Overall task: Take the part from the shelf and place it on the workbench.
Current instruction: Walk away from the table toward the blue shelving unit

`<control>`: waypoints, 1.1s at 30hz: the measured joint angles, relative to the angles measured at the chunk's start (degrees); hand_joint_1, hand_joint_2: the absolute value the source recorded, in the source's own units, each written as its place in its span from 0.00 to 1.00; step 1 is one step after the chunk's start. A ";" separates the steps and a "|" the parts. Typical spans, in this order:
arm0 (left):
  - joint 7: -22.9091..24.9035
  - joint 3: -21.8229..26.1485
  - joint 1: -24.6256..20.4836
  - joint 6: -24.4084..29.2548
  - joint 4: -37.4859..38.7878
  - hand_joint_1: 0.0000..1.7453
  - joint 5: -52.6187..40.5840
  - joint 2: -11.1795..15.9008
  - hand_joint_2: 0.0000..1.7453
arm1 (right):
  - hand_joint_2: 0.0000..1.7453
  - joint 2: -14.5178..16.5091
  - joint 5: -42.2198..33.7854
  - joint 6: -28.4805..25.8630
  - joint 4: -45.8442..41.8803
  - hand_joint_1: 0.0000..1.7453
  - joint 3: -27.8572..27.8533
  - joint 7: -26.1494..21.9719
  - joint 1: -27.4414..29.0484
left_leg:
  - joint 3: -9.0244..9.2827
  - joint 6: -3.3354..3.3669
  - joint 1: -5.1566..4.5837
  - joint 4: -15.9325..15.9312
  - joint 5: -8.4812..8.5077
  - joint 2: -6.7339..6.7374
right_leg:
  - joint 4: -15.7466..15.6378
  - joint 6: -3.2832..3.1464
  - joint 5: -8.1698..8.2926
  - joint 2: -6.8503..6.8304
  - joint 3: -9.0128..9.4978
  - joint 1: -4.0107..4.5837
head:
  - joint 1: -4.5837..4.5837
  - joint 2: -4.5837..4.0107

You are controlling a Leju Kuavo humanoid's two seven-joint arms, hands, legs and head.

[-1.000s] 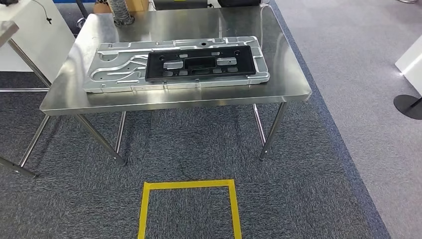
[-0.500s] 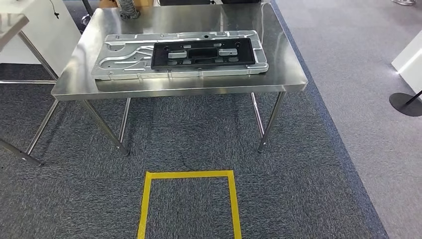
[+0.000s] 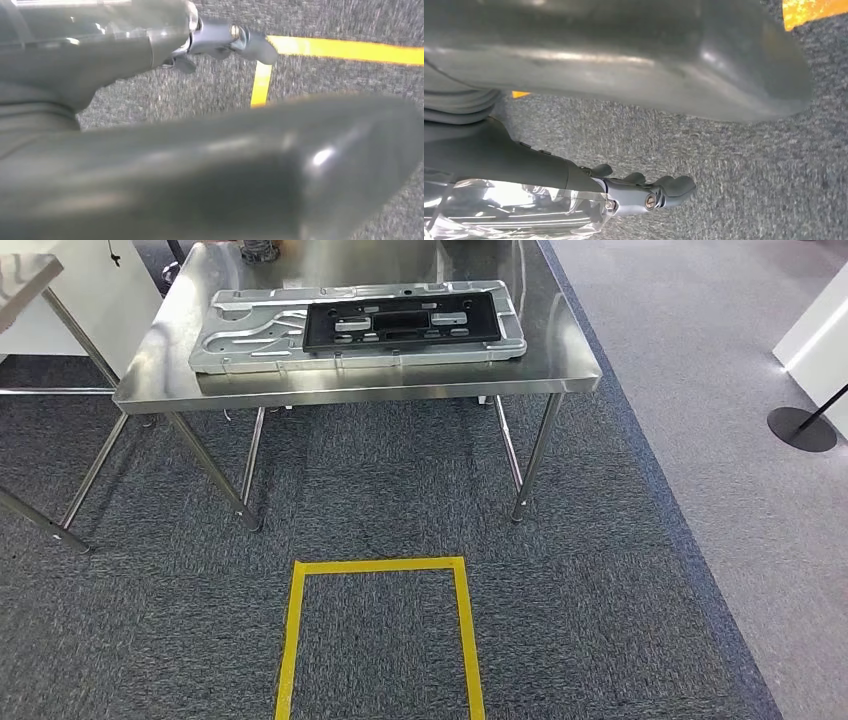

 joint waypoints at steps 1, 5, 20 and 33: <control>0.00 -0.01 0.07 0.00 0.01 0.00 0.00 0.01 0.00 | 0.00 0.03 -0.08 -0.02 0.01 0.00 -0.11 0.17 0.06 | -0.31 -0.33 0.09 0.32 -0.47 -0.07 | 0.07 -0.46 0.55 -0.10 -0.51 -0.08 | 0.00 0.00; 0.08 -0.08 0.36 0.12 0.02 0.00 0.02 -0.04 0.00 | 0.00 0.08 -0.42 -0.06 0.01 0.00 -0.44 0.71 0.14 | -3.03 -1.55 0.65 10.80 -10.60 -0.29 | 0.10 -1.65 3.13 -0.50 -3.37 -0.18 | -0.01 0.00; 4.08 0.01 0.10 2.30 0.02 0.00 2.07 -0.09 0.00 | 0.25 0.10 -1.70 3.58 0.11 0.00 -2.03 7.08 -0.04 | 10.37 1.70 0.41 -3.30 -7.48 0.01 | 12.75 1.68 0.71 -0.37 -14.23 -0.30 | 0.00 0.00; 5.13 0.03 0.10 2.56 0.02 0.00 2.15 -0.26 0.75 | 0.75 -0.08 -1.59 4.56 0.14 0.00 -2.12 8.32 -0.07 | 7.06 1.04 -0.26 -0.61 -6.61 -0.05 | 2.06 0.07 3.52 -0.23 -5.58 0.21 | 0.00 0.01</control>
